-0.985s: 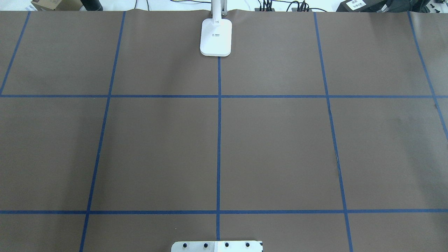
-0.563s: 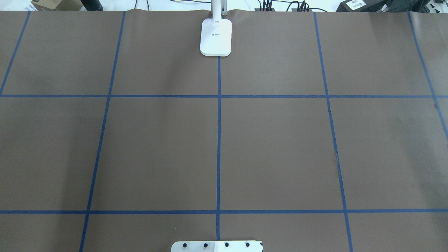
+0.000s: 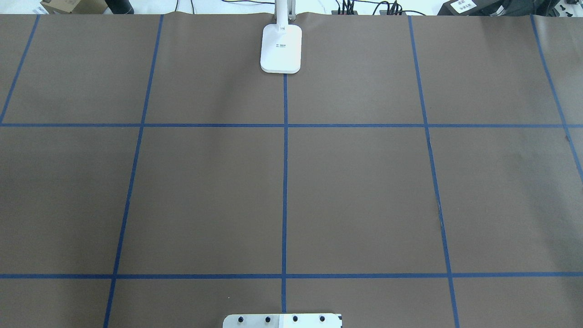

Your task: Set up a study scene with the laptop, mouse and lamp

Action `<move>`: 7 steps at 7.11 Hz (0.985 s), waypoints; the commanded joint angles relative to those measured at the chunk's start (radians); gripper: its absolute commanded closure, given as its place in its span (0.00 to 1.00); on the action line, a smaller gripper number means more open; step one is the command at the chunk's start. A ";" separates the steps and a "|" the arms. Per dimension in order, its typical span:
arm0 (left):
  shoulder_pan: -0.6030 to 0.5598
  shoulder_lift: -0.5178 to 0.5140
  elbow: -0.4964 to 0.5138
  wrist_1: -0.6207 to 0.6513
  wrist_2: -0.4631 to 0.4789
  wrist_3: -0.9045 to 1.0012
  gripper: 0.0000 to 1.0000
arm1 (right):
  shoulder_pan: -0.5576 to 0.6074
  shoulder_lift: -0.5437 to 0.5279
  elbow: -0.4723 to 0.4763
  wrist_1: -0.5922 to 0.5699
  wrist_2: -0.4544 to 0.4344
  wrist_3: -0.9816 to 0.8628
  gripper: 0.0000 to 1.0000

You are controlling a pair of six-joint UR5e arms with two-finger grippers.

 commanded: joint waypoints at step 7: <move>-0.018 -0.023 0.175 -0.157 0.003 -0.120 0.00 | 0.000 0.005 -0.004 -0.001 0.039 0.001 0.01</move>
